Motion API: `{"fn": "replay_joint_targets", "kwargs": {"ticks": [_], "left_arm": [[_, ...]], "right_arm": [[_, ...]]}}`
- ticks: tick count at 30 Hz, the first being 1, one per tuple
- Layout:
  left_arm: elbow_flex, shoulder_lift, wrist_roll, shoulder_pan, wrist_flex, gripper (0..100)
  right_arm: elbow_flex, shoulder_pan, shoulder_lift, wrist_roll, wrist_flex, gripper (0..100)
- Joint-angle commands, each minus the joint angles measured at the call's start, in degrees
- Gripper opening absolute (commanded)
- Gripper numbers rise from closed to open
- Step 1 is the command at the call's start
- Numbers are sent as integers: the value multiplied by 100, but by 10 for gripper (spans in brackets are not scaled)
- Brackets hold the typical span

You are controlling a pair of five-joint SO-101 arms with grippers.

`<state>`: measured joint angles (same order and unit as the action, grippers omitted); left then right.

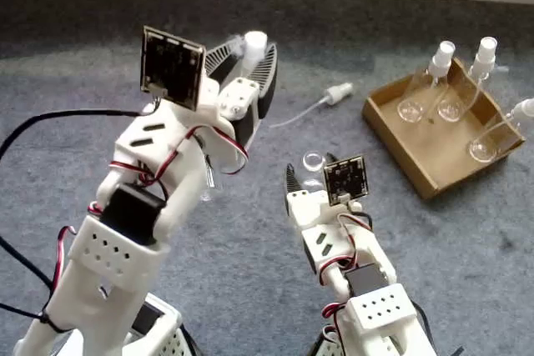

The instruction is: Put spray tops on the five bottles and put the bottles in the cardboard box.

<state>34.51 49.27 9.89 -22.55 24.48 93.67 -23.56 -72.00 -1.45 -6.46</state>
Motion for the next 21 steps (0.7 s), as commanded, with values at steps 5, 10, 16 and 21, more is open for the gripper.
{"fn": "replay_joint_targets", "kwargs": {"ticks": [5,10,16,21], "left_arm": [[1745,1068,70,-409,-2778,27],[2070,1305,70,-620,-3332,11],[2097,1305,70,-980,-3349,6],[2193,1349,70,-1059,-3349,6]], "right_arm": [[-13,-48,22,-738,171,213],[-13,-145,22,-774,171,213],[-13,-549,22,-738,171,213],[-13,-523,22,-738,171,213]]}}
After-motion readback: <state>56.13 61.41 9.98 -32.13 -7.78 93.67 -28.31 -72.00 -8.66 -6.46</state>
